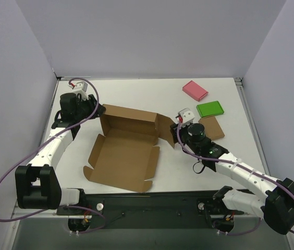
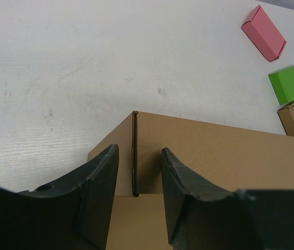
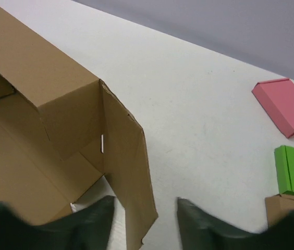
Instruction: Fold the paper box
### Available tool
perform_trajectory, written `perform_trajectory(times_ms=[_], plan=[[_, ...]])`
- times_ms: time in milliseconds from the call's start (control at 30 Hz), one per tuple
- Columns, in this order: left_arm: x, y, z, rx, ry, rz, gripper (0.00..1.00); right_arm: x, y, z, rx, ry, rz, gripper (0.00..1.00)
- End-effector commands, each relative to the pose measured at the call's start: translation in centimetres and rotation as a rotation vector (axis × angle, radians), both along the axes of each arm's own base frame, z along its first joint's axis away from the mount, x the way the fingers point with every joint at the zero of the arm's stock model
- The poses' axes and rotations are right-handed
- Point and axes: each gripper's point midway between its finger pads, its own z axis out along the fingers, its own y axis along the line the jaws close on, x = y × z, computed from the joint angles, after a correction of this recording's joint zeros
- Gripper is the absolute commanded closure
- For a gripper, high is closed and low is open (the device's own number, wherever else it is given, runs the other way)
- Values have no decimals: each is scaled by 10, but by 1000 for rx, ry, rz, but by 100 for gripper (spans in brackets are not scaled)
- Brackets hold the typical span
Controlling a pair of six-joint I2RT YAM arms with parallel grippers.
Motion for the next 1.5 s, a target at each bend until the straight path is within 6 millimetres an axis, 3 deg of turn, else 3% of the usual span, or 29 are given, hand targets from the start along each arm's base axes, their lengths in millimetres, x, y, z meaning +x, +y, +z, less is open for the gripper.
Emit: perform_trajectory(times_ms=[0,33,167,300,367,533,600,733,1100,1467], plan=[[1,0,-7,-12,9,-9,53,1,-7,53,155,-50,-83,37],[1,-1,-6,-11,7,-11,53,-1,-9,71,230,-57,-116,32],[0,-1,-7,-11,11,-9,54,-15,-15,88,415,63,-225,23],[0,0,-6,-8,7,-9,54,-29,22,97,647,242,-155,23],[-1,1,-8,0,11,-6,54,-27,33,96,752,321,-187,23],[-3,2,-9,12,13,-3,54,-26,78,95,907,486,-81,23],[-3,3,-10,17,14,1,54,-20,87,99,964,508,-79,23],[-4,3,-10,22,13,-1,54,-4,95,83,988,535,-112,23],[-7,-1,-9,27,12,-13,54,34,92,50,970,524,-239,26],[-8,-3,-10,33,12,-21,54,66,106,65,1061,472,-207,28]])
